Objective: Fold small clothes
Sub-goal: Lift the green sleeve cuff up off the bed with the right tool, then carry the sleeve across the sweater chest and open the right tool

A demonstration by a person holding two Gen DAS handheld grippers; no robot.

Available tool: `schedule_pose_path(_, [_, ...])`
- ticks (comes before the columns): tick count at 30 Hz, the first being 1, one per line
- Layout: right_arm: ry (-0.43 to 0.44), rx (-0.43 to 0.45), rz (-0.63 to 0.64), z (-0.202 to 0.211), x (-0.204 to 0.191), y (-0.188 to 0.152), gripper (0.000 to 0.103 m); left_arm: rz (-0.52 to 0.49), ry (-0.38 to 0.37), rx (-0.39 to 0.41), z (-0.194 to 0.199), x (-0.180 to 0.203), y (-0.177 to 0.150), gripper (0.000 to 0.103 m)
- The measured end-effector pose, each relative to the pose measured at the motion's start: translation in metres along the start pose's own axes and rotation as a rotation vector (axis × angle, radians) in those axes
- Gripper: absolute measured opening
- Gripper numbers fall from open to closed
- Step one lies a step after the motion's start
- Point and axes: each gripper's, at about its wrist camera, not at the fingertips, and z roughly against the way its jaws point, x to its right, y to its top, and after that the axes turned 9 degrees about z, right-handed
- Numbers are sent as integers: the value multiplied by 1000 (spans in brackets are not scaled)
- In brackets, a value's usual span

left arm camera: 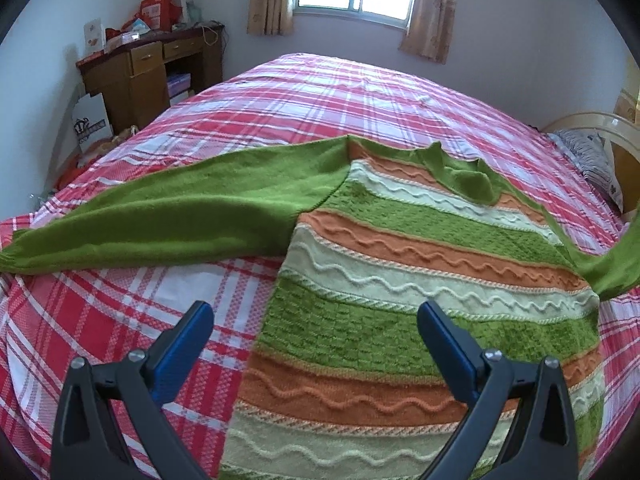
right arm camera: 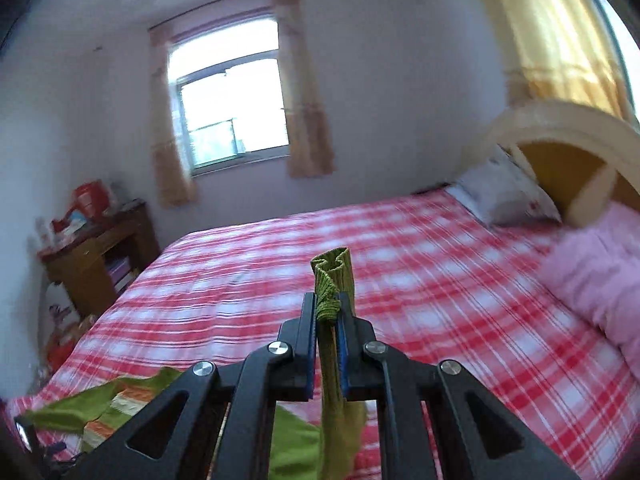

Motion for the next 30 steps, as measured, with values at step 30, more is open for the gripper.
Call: schedule_pose_path(30, [514,-328,254,-156,-368,-188,20,-2,74,-4,2,-47,4,103])
